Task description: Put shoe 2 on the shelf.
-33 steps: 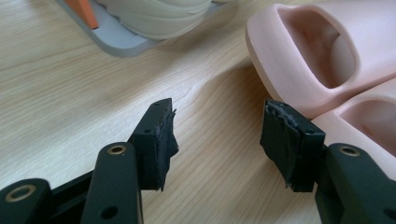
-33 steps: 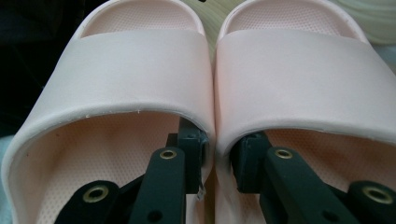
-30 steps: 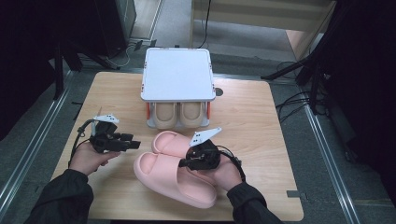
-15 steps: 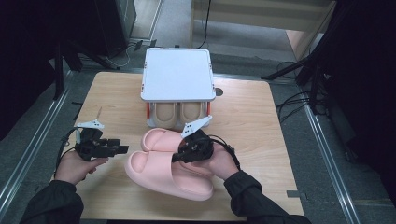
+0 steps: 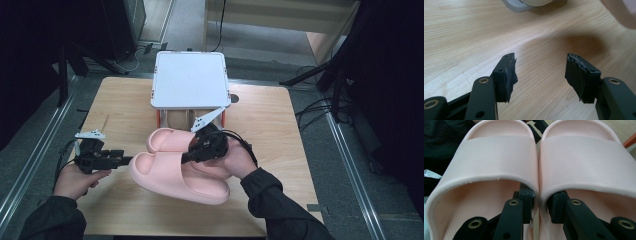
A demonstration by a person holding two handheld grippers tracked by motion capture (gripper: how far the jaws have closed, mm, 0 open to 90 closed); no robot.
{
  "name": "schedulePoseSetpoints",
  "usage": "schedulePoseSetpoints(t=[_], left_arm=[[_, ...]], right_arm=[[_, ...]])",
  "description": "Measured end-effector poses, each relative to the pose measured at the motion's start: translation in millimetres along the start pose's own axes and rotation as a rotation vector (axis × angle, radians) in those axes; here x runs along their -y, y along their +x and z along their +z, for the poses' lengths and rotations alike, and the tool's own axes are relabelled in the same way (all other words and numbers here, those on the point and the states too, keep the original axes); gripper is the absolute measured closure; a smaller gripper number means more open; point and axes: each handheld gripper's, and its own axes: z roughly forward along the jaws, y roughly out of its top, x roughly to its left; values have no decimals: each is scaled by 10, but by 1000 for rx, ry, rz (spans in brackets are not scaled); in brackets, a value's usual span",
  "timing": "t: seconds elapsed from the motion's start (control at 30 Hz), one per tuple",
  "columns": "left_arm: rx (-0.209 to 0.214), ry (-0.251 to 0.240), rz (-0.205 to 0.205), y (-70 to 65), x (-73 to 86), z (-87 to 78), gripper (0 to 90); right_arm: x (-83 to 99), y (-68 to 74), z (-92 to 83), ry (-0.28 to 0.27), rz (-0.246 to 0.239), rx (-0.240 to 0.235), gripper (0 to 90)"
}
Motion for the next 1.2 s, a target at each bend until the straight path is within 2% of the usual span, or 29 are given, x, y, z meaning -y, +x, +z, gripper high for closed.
schedulePoseSetpoints(t=[0.27,0.4,0.57,0.67,0.7,0.9,1.03,1.2], left_arm=[[-2,4,2,5,-4,3,411],[-2,2,2,9,-3,-2,411],[0,-2,-5,10,-2,-1,411],[2,4,3,8,-10,7,411],[4,4,4,6,-14,10,411],[13,5,7,8,-33,41,412],[22,10,14,7,-57,66,412],[46,10,14,2,-99,108,414]], right_arm=[[-332,27,-239,-17,5,23,765],[-502,47,-362,-34,29,37,766],[-689,40,-482,-58,79,77,763],[-809,-8,-560,-89,89,117,762],[-858,-42,-585,-103,107,146,762],[-1039,-251,-627,-113,183,316,763],[-1141,-408,-591,-123,234,430,764],[-1271,-567,-516,-137,316,545,764]])
